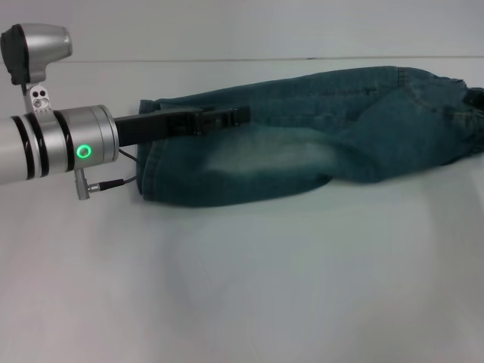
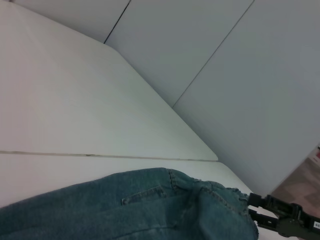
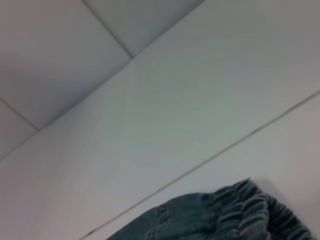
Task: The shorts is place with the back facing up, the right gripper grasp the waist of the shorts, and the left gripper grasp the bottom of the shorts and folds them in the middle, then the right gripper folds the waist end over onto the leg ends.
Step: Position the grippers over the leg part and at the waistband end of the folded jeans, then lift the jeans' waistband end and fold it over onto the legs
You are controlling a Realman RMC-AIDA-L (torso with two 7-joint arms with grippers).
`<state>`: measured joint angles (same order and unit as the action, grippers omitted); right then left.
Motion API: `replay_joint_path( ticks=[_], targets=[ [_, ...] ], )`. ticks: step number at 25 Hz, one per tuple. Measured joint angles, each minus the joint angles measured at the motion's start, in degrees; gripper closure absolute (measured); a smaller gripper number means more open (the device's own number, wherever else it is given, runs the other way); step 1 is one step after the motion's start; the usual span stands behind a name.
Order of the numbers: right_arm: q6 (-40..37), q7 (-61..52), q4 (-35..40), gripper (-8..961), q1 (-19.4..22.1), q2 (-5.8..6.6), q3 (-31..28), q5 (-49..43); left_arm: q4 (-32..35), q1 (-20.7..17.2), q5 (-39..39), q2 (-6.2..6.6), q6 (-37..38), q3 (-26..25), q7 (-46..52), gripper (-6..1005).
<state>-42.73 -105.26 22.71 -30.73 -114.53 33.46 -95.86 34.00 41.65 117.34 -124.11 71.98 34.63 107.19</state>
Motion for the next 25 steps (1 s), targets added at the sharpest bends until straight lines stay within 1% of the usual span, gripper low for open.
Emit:
replay_joint_path(
  ticks=[4, 7, 15, 19, 20, 23, 25],
  targets=[
    [0.4, -1.2, -1.6, 60, -2.3, 0.39, 0.0, -3.0, -0.1, 0.2, -0.1, 0.01, -0.1, 0.1, -0.2, 114],
    [0.2, -2.8, -1.6, 62, -2.9, 0.41, 0.0, -4.7, -0.6, 0.2, -0.5, 0.01, -0.1, 0.1, -0.8, 117],
    [-3.1, -3.3, -0.9, 321, -2.3, 0.78, 0.8, -5.5, -2.2, 0.5, -2.3, -0.04, -0.2, 0.1, -2.6, 127],
    [-5.2, -3.5, -0.5, 444, -1.9, 1.28, 1.2, -5.5, -3.9, 0.6, -4.3, -0.23, -0.2, 0.4, -5.1, 132],
    [-5.7, -3.7, -0.5, 475, -1.9, 1.41, 1.2, -5.5, -6.3, 1.1, -6.4, -0.28, -1.1, 1.2, -8.0, 134],
    [-7.7, -5.4, -0.2, 590, -1.7, 2.02, 1.3, -6.1, -8.4, 1.5, -8.2, -0.35, -1.8, 1.6, -10.7, 137],
    [-8.8, -7.2, 0.7, 675, -1.7, 2.21, 1.3, -7.7, -10.5, 1.8, -10.4, -0.44, -2.1, 1.7, -14.3, 140]
  ],
)
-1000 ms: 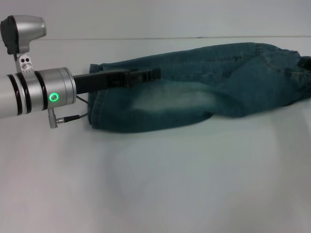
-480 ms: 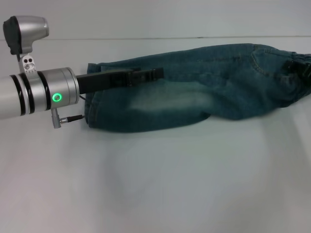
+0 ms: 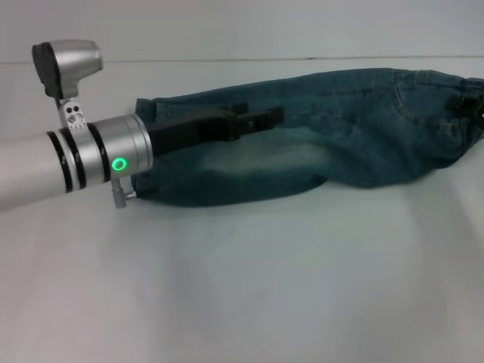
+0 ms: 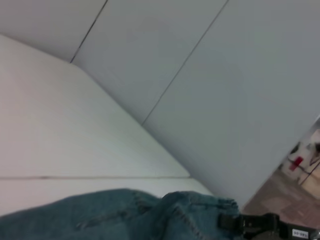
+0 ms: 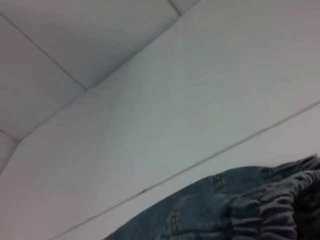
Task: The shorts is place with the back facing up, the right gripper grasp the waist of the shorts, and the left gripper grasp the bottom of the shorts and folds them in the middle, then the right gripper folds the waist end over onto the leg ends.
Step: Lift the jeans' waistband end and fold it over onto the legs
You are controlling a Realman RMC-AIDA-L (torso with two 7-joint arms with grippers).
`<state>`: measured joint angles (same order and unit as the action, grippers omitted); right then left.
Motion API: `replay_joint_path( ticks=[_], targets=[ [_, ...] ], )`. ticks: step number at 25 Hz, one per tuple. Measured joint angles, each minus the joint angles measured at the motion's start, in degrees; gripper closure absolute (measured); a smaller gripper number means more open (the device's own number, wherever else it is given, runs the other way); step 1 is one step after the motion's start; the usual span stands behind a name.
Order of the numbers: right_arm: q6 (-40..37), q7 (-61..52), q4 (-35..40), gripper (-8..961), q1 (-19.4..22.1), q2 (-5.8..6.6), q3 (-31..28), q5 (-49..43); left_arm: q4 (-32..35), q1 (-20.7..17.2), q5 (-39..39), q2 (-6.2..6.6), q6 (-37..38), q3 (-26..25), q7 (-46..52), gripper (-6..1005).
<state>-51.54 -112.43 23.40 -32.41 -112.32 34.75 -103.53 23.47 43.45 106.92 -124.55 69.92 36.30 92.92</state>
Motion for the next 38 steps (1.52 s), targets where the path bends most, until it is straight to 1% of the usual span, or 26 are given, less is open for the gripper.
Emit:
replay_joint_path(
  ticks=[1, 2, 3, 6, 9, 13, 15, 16, 17, 19, 20, 21, 22, 24, 28, 30, 35, 37, 38],
  targets=[
    [-0.5, -1.1, 0.6, 717, 0.0, 0.03, 0.0, -1.2, -1.3, 0.2, -1.4, -0.05, -0.1, 0.0, -2.0, 141],
    [-1.1, -2.1, 1.4, 733, 0.0, -0.04, 0.0, -2.2, -2.2, 0.3, -2.2, -0.07, -0.2, 0.0, -3.5, 142],
    [-1.7, -2.9, 2.3, 750, 0.1, -0.21, 0.0, -3.0, -4.6, 0.7, -4.6, -0.1, -1.0, 0.0, -7.7, 144],
    [-3.3, -4.9, 4.3, 799, 0.3, -0.46, 0.0, -4.7, -7.4, 1.4, -6.9, -0.1, -2.5, 0.0, -12.5, 147],
    [-5.3, -6.6, 5.4, 823, 0.6, -0.51, 0.1, -5.7, -10.5, 1.8, -9.7, -0.1, -3.9, -0.4, -18.2, 151],
    [-7.8, -7.9, 7.2, 847, 1.5, -0.77, 0.0, -6.1, -15.2, 1.8, -17.4, -0.08, -4.5, -0.8, -27.3, 156],
    [-9.2, -8.6, 8.6, 848, 2.0, -1.05, 0.0, -6.1, -20.0, 2.4, -23.3, -0.07, -5.3, -1.7, -37.6, 225],
    [-10.2, -9.0, 9.3, 848, 2.2, -1.12, -0.1, -6.1, -22.6, 2.8, -25.6, -0.07, -5.8, -2.9, -43.7, 259],
    [-11.5, -9.5, 10.1, 849, 2.5, -1.19, -0.2, -6.1, -25.8, 3.3, -27.4, -0.08, -6.4, -5.2, -50.3, 293],
    [-14.0, -10.6, 11.7, 849, 3.0, -1.23, -0.4, -6.0, -30.0, 3.8, -28.6, -0.09, -7.6, -10.2, -60.9, 362],
    [-16.8, -12.0, 13.7, 849, 3.6, -1.32, -0.5, -5.9, -34.0, 3.9, -28.7, -0.08, -9.0, -16.1, -71.1, 409],
    [-18.1, -12.6, 14.7, 849, 4.0, -1.45, -0.5, -5.9, -36.4, 3.8, -28.6, -0.08, -9.8, -19.8, -77.8, 456],
    [-18.1, -12.6, 14.7, 849, 4.0, -1.45, -0.5, -5.9, -36.4, 3.8, -28.6, -0.08, -9.8, -19.8, -77.8, 503],
    [-20.4, -13.8, 17.0, 850, 4.7, -1.9, -0.6, -5.9, -39.9, 3.7, -28.5, -0.08, -11.4, -24.0, -86.3, 597],
    [-24.4, -15.9, 22.1, 850, 5.9, -3.01, -1.5, -5.5, -43.4, 3.6, -28.4, -0.08, -13.8, -27.9, -94.0, 684],
    [-28.1, -17.5, 24.9, 850, 6.3, -3.32, -2.7, -5.3, -44.1, 3.6, -28.4, -0.08, -14.7, -28.6, -95.4, 727],
    [-31.7, -19.4, 28.3, 851, 6.7, -3.39, -3.0, -5.3, -44.4, 4.1, -28.4, -0.08, -17.1, -29.0, -96.2, 835],
    [-33.1, -19.9, 29.2, 851, 6.9, -3.41, -3.5, -5.3, -44.4, 4.4, -28.4, -0.08, -17.9, -29.1, -96.4, 980],
    [-33.9, -20.0, 29.5, 851, 7.0, -3.42, -4.1, -5.3, -44.4, 4.5, -28.4, -0.08, -18.3, -29.1, -96.5, 979]
  ],
)
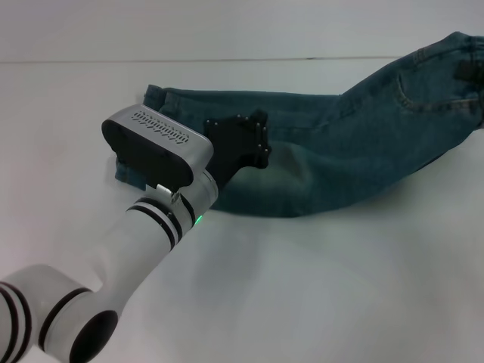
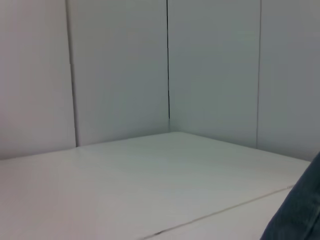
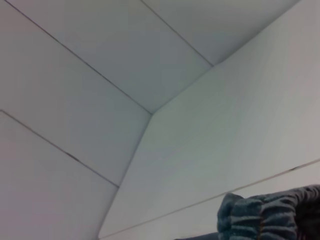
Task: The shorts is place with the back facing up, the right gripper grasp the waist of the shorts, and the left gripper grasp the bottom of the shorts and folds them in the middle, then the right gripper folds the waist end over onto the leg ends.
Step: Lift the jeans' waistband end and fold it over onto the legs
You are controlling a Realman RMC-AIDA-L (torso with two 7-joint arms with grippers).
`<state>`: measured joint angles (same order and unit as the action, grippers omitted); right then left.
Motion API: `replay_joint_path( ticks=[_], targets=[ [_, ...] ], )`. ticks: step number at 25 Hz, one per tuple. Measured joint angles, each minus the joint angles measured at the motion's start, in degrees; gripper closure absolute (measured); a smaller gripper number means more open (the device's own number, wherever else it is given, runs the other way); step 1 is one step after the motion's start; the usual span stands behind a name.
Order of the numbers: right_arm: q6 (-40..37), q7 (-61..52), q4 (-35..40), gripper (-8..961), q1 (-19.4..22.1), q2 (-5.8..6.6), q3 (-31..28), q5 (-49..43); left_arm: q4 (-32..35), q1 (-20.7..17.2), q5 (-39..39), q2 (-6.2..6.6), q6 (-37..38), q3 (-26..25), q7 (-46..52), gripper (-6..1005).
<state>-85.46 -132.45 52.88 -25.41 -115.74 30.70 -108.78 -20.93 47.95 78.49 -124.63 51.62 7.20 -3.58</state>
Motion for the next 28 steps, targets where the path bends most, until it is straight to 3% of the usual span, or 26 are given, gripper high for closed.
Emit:
replay_joint_path(
  ticks=[6, 12, 17, 20, 28],
  targets=[
    [-7.1, -0.6, 2.4, 851, 0.5, -0.01, -4.5, 3.7, 0.0, 0.7, 0.7, 0.0, -2.4, -0.1, 0.0, 975],
    [-10.1, -1.8, 4.0, 852, -1.0, -0.07, -3.6, 5.2, -0.9, 1.5, 5.7, 0.0, -5.3, -2.5, -0.1, 974],
    [-9.8, -2.5, 4.6, 852, -6.1, 0.75, -1.2, 4.7, -2.7, 1.4, 9.3, -0.01, -6.3, -4.1, -0.1, 974],
    [-9.2, -3.2, 4.3, 853, -12.1, 1.16, 1.9, 2.5, -4.1, 1.2, 11.4, 0.0, -6.8, -4.7, -0.1, 974],
    [-5.7, -3.1, 4.0, 852, -20.0, 0.09, 5.2, -3.4, -7.4, 1.0, 13.4, 0.0, -7.1, -5.1, -0.1, 975]
  ],
)
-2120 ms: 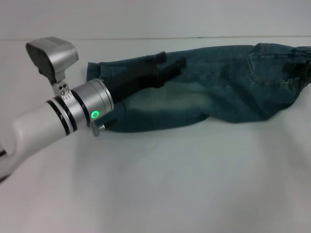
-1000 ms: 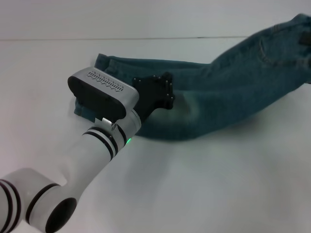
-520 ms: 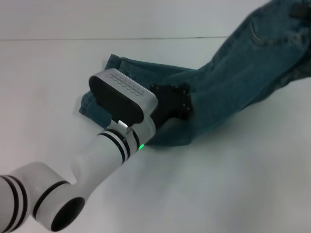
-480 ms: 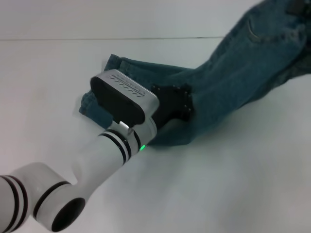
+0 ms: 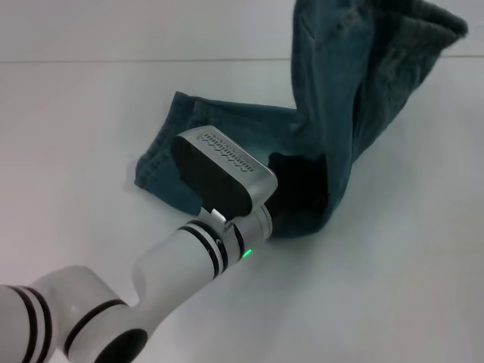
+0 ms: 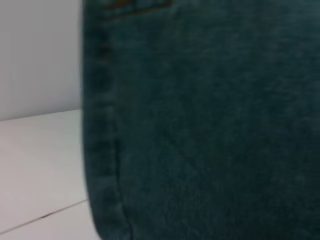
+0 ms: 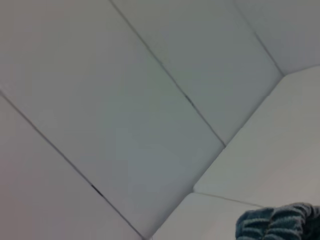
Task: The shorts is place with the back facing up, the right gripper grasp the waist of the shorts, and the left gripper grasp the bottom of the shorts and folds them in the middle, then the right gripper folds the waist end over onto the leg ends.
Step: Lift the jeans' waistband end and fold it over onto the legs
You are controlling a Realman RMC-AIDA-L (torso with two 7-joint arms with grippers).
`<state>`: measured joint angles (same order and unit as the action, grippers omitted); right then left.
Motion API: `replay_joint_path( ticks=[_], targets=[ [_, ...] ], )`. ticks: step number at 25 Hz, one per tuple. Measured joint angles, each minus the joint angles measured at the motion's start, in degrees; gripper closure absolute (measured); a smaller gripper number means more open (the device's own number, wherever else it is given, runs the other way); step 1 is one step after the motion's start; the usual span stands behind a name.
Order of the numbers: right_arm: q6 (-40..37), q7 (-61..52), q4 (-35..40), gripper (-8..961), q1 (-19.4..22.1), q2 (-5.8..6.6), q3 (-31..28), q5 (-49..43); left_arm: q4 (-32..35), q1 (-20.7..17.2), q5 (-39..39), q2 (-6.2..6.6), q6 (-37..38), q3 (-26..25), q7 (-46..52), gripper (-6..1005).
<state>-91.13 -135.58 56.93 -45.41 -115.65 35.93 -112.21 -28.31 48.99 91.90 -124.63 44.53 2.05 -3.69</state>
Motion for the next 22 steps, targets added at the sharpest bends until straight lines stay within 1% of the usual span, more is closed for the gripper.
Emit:
replay_joint_path(
  ticks=[4, 9, 10, 13, 17, 22],
  targets=[
    [3.0, 0.0, -0.1, 852, -1.4, -0.45, 4.5, -0.1, -1.0, 0.0, 0.1, 0.0, 0.2, -0.2, 0.0, 975],
    [4.4, -0.2, -0.3, 851, -2.4, -0.9, 8.5, -0.4, -2.4, 0.2, 0.1, 0.0, 0.0, -0.2, 0.0, 975],
    [4.8, -0.2, -0.9, 851, -3.2, -1.27, 9.9, -1.1, -2.6, 0.1, 0.1, 0.0, 0.0, -0.3, 0.0, 974],
    [5.4, 0.0, -1.9, 851, -4.0, -1.56, 11.3, -1.9, -2.6, -0.2, 0.1, 0.0, 0.0, -0.8, 0.0, 974],
    [7.7, 1.2, -5.9, 851, -5.7, -2.01, 14.2, -2.5, -2.3, -0.9, 0.1, 0.0, 0.2, -1.0, 0.0, 975],
    [9.4, 2.8, -8.7, 850, -6.6, -2.5, 15.3, -2.6, -1.7, -2.5, 0.1, -0.01, 0.6, -1.9, -0.2, 975]
  ],
)
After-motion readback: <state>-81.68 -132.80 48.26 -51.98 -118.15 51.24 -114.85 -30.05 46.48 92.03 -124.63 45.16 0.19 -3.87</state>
